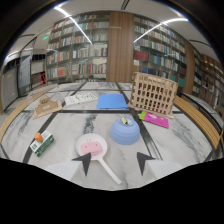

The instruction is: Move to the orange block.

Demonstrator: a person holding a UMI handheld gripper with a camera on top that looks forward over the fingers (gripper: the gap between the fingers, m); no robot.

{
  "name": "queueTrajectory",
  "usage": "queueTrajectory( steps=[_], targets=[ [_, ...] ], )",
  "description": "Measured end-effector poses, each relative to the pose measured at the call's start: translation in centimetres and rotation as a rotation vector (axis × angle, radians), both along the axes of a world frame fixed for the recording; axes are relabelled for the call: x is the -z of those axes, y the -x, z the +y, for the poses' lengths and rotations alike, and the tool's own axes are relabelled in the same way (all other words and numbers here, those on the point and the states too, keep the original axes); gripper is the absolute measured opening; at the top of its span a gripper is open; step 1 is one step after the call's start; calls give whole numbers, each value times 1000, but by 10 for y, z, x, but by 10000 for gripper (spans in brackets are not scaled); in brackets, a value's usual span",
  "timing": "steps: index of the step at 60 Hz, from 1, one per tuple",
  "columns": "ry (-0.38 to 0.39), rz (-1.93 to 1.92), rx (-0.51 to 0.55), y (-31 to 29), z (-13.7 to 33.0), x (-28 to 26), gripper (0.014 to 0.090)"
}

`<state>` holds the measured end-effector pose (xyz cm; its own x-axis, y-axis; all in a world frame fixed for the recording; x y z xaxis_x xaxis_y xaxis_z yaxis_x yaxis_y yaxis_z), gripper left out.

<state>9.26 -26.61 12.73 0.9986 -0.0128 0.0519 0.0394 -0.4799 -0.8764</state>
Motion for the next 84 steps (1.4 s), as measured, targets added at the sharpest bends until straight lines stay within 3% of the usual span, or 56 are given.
queueTrajectory(
  steps=[27,46,62,84],
  targets=[
    [13,-14,-1,38,-40,0,862],
    [46,-11,-107,162,-62,21,857],
    [56,26,-165,265,-36,34,863],
    [70,29,-130,303,33,62,864]
  ],
)
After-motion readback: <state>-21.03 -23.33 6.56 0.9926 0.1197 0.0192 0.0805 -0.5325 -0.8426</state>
